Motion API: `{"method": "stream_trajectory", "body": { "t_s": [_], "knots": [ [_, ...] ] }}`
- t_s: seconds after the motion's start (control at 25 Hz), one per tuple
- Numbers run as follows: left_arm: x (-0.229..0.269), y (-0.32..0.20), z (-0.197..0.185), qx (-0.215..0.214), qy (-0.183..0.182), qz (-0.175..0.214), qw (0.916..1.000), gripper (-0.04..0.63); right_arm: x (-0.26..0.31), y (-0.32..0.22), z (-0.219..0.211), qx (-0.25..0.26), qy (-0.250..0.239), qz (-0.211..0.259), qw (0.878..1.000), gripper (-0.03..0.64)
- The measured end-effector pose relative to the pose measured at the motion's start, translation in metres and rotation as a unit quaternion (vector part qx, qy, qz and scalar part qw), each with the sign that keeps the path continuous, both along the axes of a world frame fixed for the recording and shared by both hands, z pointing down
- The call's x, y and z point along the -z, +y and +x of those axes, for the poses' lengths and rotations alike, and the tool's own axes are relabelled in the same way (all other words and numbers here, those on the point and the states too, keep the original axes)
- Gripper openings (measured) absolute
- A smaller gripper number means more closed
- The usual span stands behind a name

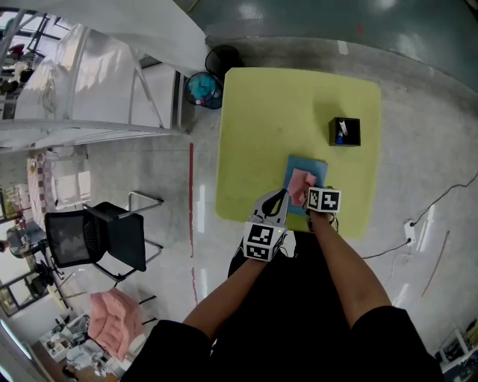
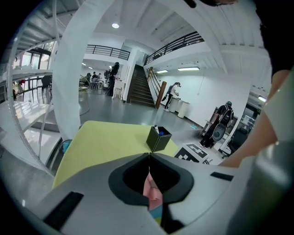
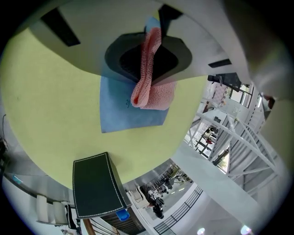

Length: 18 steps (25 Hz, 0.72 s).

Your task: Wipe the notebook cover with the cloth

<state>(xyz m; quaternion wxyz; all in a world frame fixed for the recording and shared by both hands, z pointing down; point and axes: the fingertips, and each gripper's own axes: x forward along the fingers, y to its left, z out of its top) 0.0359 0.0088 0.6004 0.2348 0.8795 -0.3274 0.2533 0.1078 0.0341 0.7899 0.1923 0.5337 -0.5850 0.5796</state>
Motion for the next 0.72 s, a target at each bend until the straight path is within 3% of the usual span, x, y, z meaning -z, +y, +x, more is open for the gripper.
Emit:
{"method": "stream_trajectory", "body": {
  "t_s": [0.72],
  "knots": [
    [-0.005, 0.008, 0.011, -0.015, -0.009, -0.008, 0.9998, 0.017, 0.001, 0.01, 0.02, 0.013, 0.008, -0.003, 1.0, 0.038]
  ]
}}
